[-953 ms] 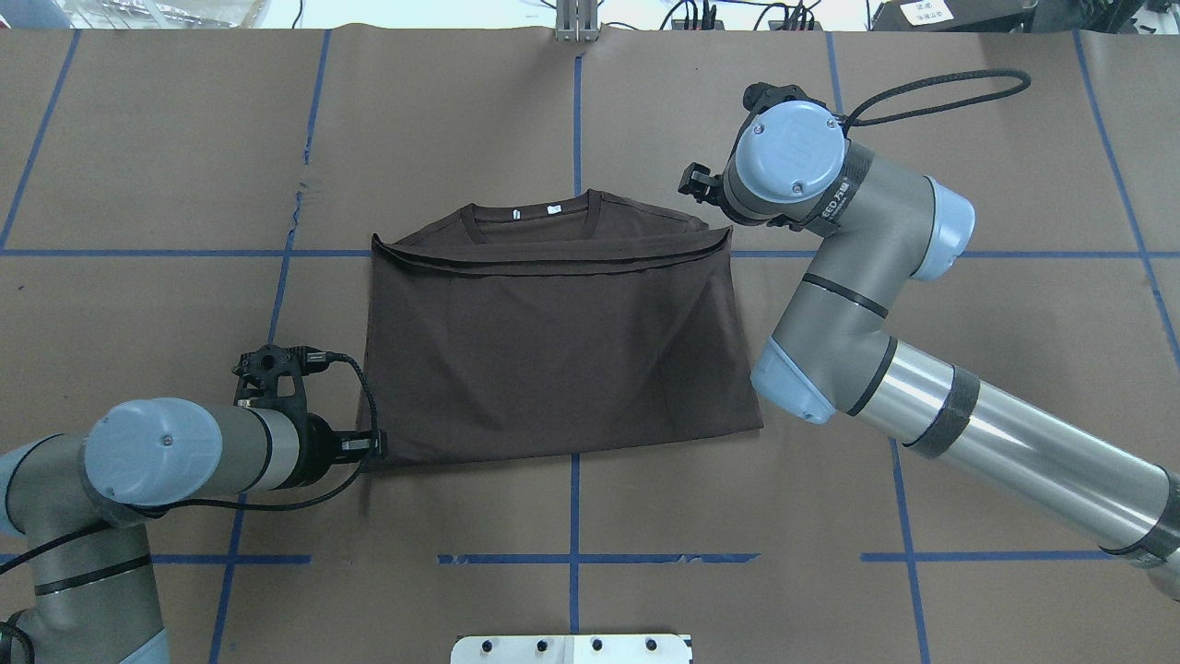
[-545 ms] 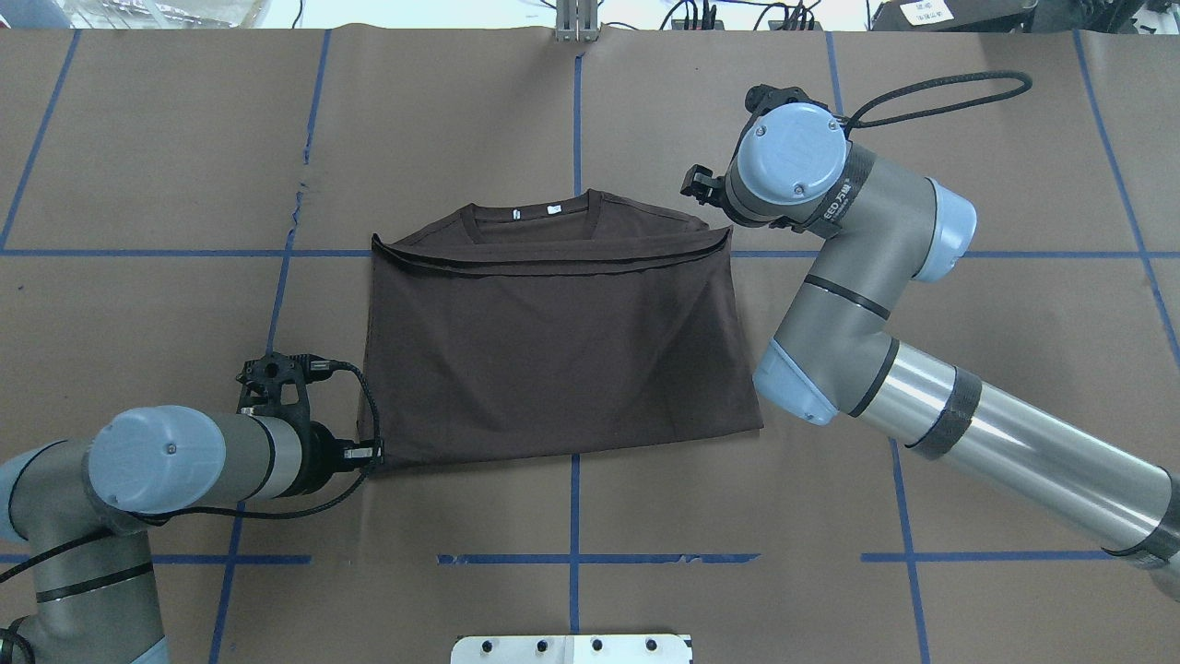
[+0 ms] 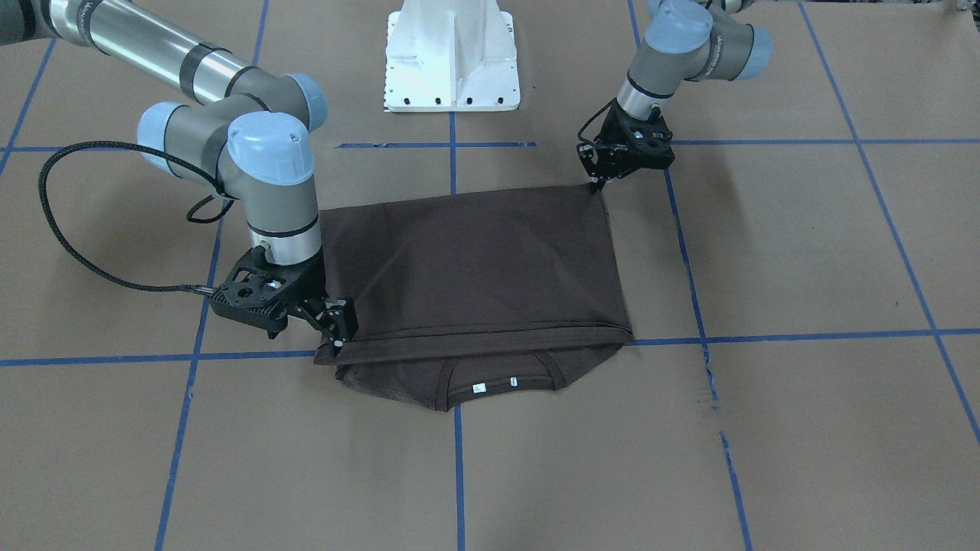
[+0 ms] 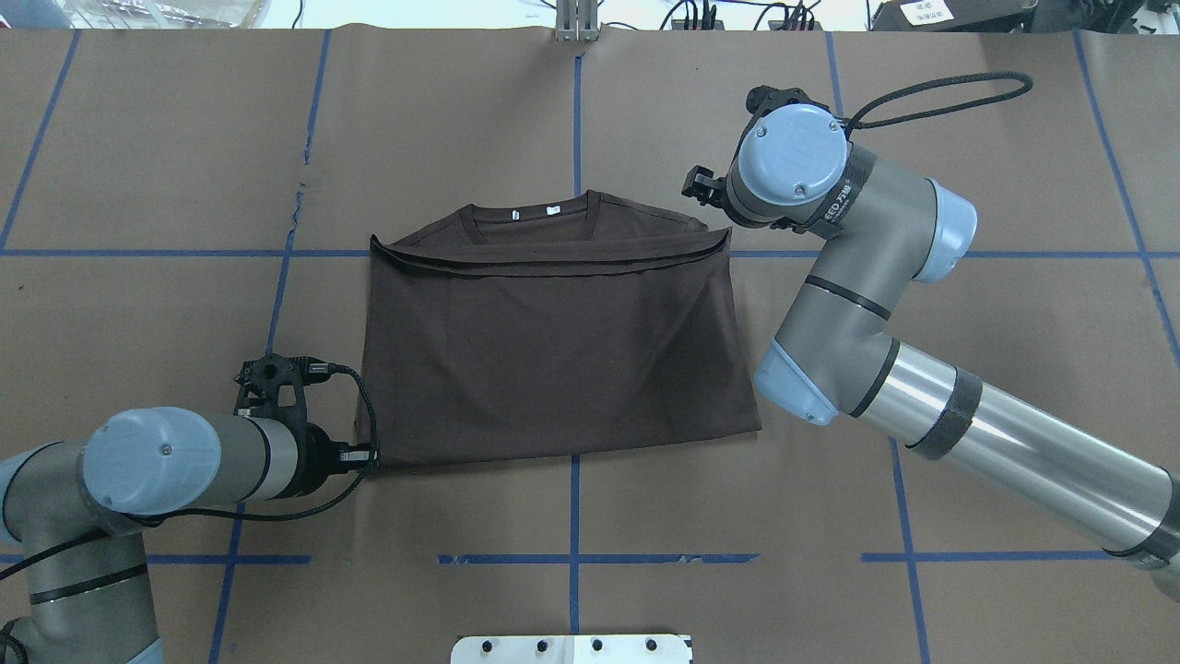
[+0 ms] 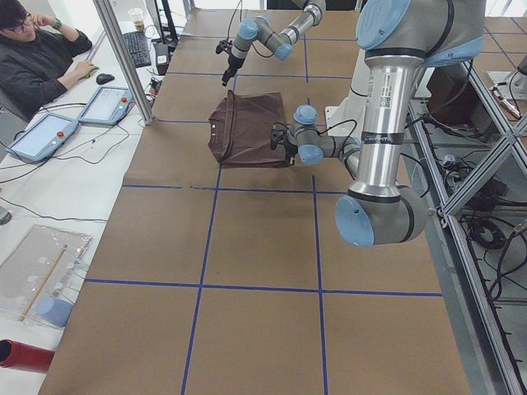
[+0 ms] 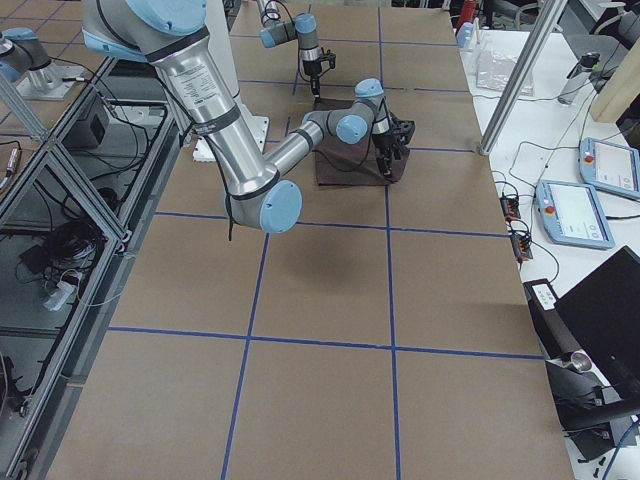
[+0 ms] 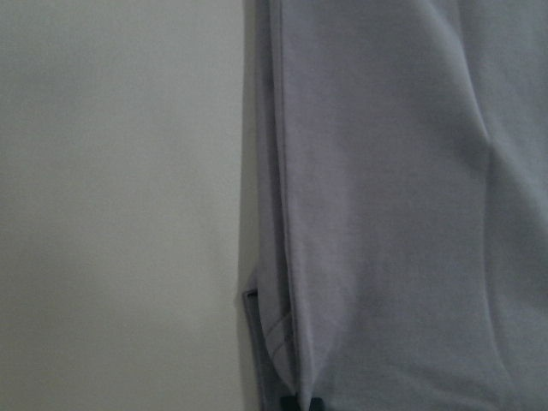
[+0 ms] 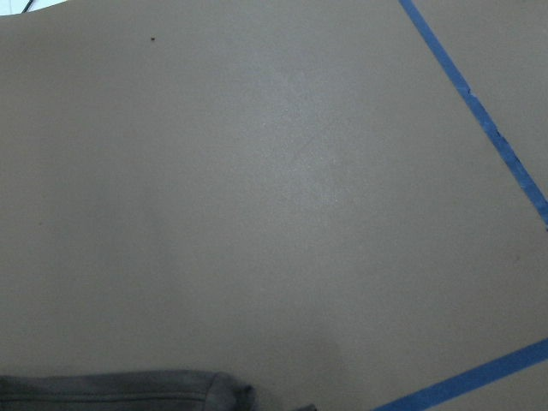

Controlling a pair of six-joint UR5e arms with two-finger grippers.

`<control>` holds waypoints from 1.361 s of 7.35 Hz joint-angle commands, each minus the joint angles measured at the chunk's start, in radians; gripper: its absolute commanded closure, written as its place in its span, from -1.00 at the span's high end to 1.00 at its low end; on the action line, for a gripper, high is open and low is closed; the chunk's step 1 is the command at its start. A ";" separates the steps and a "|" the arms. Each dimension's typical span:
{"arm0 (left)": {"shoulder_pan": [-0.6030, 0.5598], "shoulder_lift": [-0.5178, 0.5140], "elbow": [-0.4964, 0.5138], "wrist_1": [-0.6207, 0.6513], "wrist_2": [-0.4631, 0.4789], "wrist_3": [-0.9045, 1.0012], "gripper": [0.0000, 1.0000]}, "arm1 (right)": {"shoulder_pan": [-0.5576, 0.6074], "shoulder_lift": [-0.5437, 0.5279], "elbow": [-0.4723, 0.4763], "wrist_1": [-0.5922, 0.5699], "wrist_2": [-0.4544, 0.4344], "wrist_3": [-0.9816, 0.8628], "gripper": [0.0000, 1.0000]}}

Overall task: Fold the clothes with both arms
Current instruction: 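Grasp the side edge with the left gripper and drag it farther from the robot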

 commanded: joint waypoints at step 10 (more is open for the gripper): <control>-0.557 -0.641 1.018 -0.263 -0.029 0.622 0.99 | -0.009 0.017 0.012 0.000 0.000 0.018 1.00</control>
